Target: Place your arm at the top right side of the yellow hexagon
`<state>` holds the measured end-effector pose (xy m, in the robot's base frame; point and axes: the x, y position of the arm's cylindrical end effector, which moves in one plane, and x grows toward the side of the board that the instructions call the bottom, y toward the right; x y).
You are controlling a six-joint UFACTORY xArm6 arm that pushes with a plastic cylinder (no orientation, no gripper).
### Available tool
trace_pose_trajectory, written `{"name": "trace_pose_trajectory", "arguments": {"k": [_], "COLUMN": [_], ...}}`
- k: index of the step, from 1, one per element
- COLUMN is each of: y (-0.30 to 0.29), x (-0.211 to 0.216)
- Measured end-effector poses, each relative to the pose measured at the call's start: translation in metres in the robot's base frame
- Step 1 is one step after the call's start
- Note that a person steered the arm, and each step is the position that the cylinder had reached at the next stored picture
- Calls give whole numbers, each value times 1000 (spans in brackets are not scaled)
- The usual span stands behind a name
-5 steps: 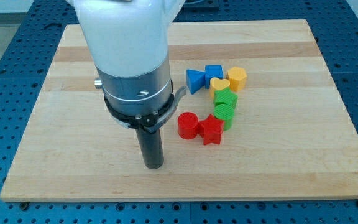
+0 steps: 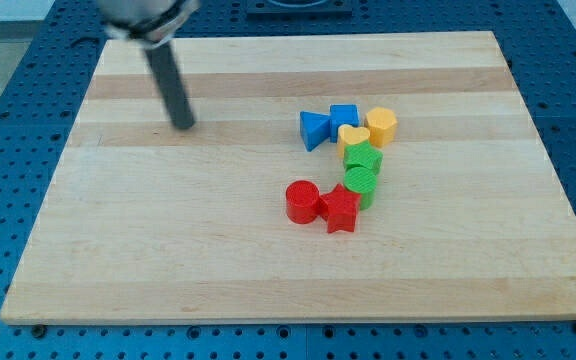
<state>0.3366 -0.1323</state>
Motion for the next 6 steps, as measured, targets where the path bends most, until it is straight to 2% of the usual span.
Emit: {"name": "trace_pose_trajectory", "arguments": {"k": [1,2,3,4,5,6], "y": [86,186,258,272,245,180], "x": [-56,-66,-37,4,20,20]}}
